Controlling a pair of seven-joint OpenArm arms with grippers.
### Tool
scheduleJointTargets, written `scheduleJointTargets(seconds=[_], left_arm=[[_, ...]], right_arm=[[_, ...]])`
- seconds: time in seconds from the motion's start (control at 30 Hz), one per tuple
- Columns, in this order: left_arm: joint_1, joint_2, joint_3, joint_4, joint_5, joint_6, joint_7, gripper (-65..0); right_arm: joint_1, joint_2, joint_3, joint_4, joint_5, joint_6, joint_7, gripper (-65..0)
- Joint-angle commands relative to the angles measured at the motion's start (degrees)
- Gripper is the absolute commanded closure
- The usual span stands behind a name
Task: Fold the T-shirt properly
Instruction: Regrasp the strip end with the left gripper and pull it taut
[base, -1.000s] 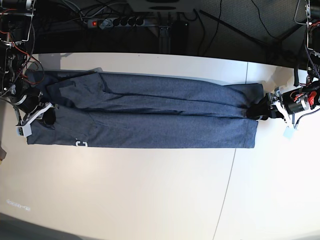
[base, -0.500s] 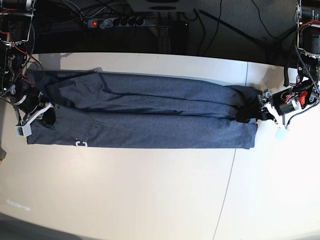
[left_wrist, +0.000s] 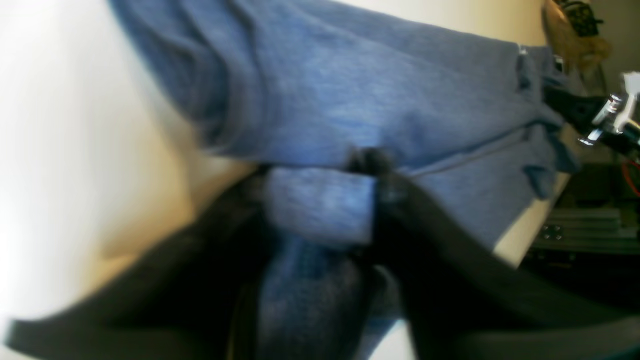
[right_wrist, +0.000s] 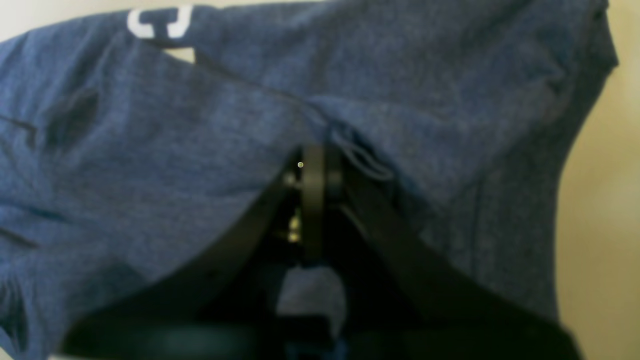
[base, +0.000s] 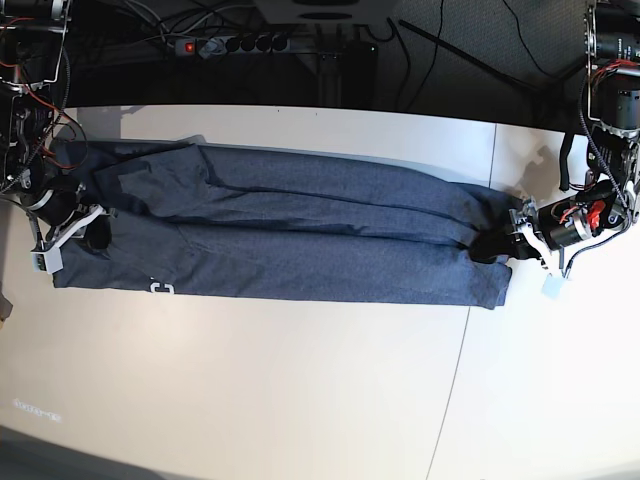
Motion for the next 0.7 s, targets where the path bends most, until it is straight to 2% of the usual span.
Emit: scheduleJointTargets(seconds=[0.0, 0.07, 0.1, 0.23, 0.5, 0.67], left_arm=[[-1.07, -0.59, -0.04, -0.79, 1.42, 0.91, 0.9, -11.9], [-2.01, -0.09, -0.04, -2.62, 2.36, 0.91, -0.2, -2.4], [-2.29, 0.11, -0.04, -3.17, 3.58, 0.91, -1.36, 0.0], [-2.4, 0.74, -0.04, -3.41, 7.63, 0.91, -3.76, 0.0], [-2.43, 0.63, -0.04, -3.41, 7.41, 0.91, -3.72, 0.0], [-2.45, -0.61, -0.07, -3.39, 7.41, 0.91, -3.69, 0.0]], right_arm=[[0.13, 1.05, 0.26, -0.04, -1.49, 4.5, -2.6, 0.0], [0.13, 1.03, 0.26, -0.04, -1.49, 4.5, -2.6, 0.0], [0.13, 1.03, 0.26, -0.04, -1.44, 4.48, -2.58, 0.0], [0.11, 1.03, 0.26, -0.04, -1.51, 4.5, -2.62, 0.0], [0.15, 1.03, 0.26, -0.04, -1.25, 4.48, -2.58, 0.0], [0.15, 1.07, 0.26, -0.04, 1.88, 4.52, -2.58, 0.0]])
